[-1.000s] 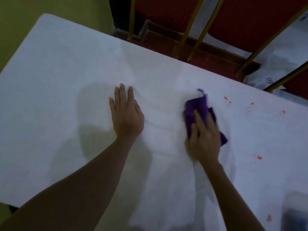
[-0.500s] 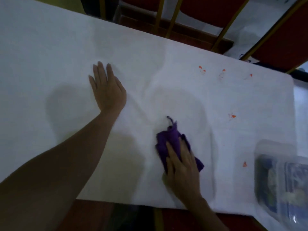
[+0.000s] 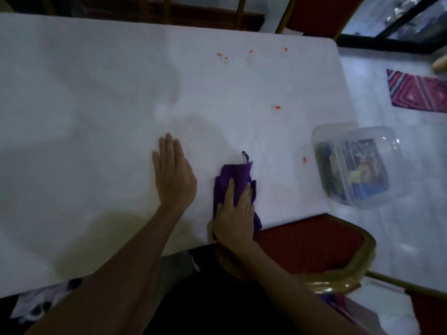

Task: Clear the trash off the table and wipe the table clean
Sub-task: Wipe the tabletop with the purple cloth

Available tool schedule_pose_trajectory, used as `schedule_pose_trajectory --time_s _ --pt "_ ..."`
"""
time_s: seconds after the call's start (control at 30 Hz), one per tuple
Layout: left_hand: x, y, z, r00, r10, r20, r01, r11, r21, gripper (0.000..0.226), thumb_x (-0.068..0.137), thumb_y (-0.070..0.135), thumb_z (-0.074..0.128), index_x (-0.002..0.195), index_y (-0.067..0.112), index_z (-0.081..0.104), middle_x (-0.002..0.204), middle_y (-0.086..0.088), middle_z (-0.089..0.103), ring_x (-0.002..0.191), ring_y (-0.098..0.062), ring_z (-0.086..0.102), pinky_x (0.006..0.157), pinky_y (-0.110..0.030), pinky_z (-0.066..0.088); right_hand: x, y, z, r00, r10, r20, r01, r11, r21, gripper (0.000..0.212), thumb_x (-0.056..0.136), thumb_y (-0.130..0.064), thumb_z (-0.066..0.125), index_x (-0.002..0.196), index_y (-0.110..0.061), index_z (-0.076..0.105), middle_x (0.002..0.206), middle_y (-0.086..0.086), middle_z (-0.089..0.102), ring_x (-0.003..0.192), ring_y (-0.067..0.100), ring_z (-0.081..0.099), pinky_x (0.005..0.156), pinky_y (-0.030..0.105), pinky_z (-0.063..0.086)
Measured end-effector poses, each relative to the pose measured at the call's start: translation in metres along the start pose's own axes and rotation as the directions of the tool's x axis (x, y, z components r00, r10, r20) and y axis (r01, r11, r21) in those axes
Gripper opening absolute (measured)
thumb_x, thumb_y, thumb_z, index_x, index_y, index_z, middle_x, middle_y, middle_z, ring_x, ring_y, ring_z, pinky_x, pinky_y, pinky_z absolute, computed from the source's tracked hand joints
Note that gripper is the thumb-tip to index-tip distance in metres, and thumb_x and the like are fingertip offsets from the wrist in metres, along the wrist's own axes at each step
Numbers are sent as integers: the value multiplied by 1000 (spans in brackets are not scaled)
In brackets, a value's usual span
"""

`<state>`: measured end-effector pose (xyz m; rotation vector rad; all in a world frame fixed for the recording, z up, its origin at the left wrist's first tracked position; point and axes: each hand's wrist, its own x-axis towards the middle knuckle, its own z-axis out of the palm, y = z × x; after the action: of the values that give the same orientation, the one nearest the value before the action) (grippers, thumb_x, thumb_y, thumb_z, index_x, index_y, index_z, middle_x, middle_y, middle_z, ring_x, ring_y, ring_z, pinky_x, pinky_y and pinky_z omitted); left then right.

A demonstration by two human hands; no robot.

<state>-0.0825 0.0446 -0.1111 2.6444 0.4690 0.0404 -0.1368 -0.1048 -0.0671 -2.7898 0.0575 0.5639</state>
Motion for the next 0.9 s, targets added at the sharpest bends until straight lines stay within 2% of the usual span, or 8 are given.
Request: schedule_pose_trajectory --time_s 0.1,0.17,0.33,0.43,0.57,0.73,0.83,0.9 --pt "-20 18 8 998 44 35 -44 999 7 55 105 19 29 154 -3 18 165 -18 10 154 -30 4 124 -51 9 28 21 -24 955 296 -9 -295 954 56 71 104 -32 36 158 -15 -7 160 31 -12 150 42 -4 120 52 11" --pt "-31 27 12 996 75 52 -77 997 29 57 105 22 28 154 -4 16 165 -19 9 154 -30 3 124 -51 8 41 25 -35 908 419 -9 -414 901 133 71 104 -33 36 158 -13 -6 160 31 -12 151 41 -6 120 52 9" --pt "-29 39 20 973 198 120 -203 979 29 59 103 23 26 153 -7 16 164 -21 9 154 -32 4 124 -52 8 8 25 -31 887 448 113 -461 873 160 72 104 -40 30 157 -18 -14 160 28 -19 150 39 -9 122 50 7" --pt "-20 48 24 964 224 146 -230 973 30 58 104 19 33 152 -8 18 163 -23 9 153 -34 5 123 -54 9 23 44 -49 821 545 168 -570 791 222 72 103 -40 29 157 -18 -14 159 27 -22 150 39 -13 121 53 2" --pt "-10 60 29 964 218 152 -227 973 47 59 102 24 27 151 -9 22 163 -24 12 153 -36 6 122 -56 11 68 82 -80 735 660 155 -673 685 279 75 102 -36 33 157 -15 -13 158 30 -21 149 40 -15 121 53 -2" --pt "4 74 40 974 196 110 -206 974 89 59 102 22 32 151 -9 21 163 -24 11 153 -35 3 122 -57 9 113 102 -83 797 604 -9 -594 787 168 74 103 -38 31 157 -15 -14 158 30 -20 148 43 -15 120 56 -2" --pt "12 88 47 984 164 71 -171 980 103 60 101 24 30 151 -8 21 163 -23 12 153 -35 4 122 -57 7 117 84 -80 939 342 -44 -336 936 100 71 104 -36 31 157 -16 -12 160 28 -17 150 41 -13 120 54 0" --pt "20 94 52 987 154 39 -157 982 101 58 102 21 32 151 -7 22 164 -21 14 154 -32 6 123 -56 8 103 79 -76 989 148 -12 -148 989 31 70 103 -35 31 158 -18 -10 162 24 -14 151 38 -9 121 52 2"
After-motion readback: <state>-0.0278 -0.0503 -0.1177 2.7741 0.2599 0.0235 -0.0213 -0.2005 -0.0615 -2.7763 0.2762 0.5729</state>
